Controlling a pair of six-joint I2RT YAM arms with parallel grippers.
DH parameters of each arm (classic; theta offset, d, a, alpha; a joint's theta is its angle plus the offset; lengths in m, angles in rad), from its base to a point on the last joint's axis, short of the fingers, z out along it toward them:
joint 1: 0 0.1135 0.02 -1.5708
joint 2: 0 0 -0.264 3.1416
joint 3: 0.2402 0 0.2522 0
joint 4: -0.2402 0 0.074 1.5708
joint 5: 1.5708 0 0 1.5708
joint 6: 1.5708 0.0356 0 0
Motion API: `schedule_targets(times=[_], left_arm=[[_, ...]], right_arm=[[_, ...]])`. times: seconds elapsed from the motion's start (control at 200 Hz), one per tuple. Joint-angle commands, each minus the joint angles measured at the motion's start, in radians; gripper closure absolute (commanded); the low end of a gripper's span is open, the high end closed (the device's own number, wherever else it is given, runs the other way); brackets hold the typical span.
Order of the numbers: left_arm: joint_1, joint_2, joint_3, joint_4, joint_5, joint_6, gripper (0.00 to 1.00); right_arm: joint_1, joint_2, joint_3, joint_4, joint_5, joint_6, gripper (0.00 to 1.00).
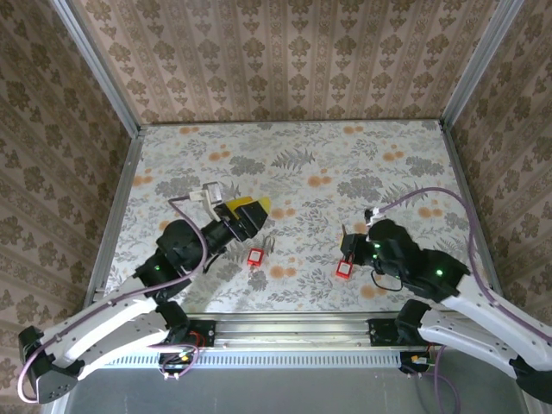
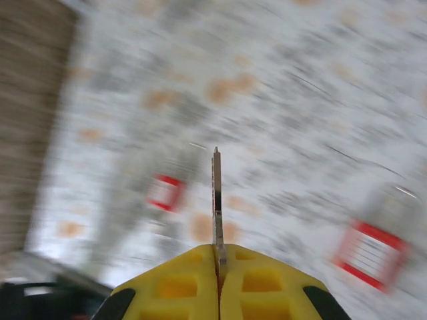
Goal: Unlock with the key
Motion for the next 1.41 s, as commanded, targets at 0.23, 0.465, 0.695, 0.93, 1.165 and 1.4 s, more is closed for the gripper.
schedule_targets(times=[0.23,0.465,0.695,0.93,1.165,1.4], left_arm=[[0.018,0.117,0.161,-0.563,0.034,0.160,0.00],[0.011,0.249,0.228,-0.673,0.040,0.195,0.00],[-0.012,0.384,0.307,-0.787,-0.009,0.183,0.00],[0.024,0.349,0.276,-0.771,0.013,0.172,0.00],[0.038,0.307,0.208,-0.747,0.019,0.151,0.00],[0.019,0.324,0.189,-0.730,-0.003,0.153,0.00]], right_arm=[[0.044,0.269,-0.100,-0.154,0.257,0.145,1.00],[0.044,0.325,-0.184,-0.072,0.254,0.138,1.00],[0.044,0.391,-0.231,0.078,0.228,0.097,1.00],[0.045,0.488,-0.227,0.234,0.184,0.037,1.00],[0.062,0.595,-0.181,0.356,0.151,-0.021,1.00],[0.034,0.796,-0.017,0.311,0.198,-0.073,1.00]])
